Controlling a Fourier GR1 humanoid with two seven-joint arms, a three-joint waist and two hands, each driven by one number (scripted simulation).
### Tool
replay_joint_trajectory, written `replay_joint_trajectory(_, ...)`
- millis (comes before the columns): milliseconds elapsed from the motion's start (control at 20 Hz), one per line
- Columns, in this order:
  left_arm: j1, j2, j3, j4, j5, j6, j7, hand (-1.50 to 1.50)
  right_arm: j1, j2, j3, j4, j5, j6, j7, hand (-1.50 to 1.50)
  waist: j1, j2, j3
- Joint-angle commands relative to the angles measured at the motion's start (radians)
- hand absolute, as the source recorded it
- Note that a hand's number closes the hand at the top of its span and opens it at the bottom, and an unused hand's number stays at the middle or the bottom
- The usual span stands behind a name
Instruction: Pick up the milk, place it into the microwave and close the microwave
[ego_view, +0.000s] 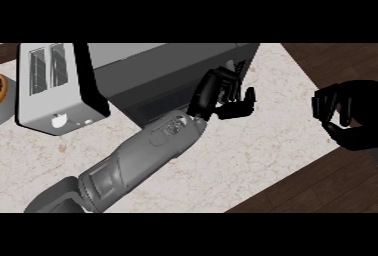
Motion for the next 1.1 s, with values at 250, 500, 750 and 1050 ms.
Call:
replay_joint_trajectory(250, -0.062, -0.035, -0.004, 0.043, 0.009, 0.026, -0.015, 1.50, -0.008, -0.002, 0.061, -0.116, -0.033, 0.099, -0.019, 1.50, -0.047, 0.007, 0.005)
replay_joint_trajectory(500, -0.062, -0.034, 0.000, 0.042, 0.020, 0.051, -0.020, 1.50, 0.005, -0.005, 0.085, -0.169, -0.045, 0.096, 0.009, 1.50, -0.058, 0.006, 0.005)
replay_joint_trajectory(750, -0.057, -0.034, -0.010, 0.037, 0.024, 0.065, -0.032, 1.50, 0.005, -0.003, 0.104, -0.211, -0.056, 0.089, 0.033, 1.50, -0.054, 0.012, 0.005)
replay_joint_trajectory(1050, -0.047, -0.034, -0.011, 0.035, 0.034, 0.088, -0.040, 1.50, 0.027, -0.006, 0.117, -0.269, -0.080, 0.086, 0.053, 1.50, -0.085, 0.008, 0.005)
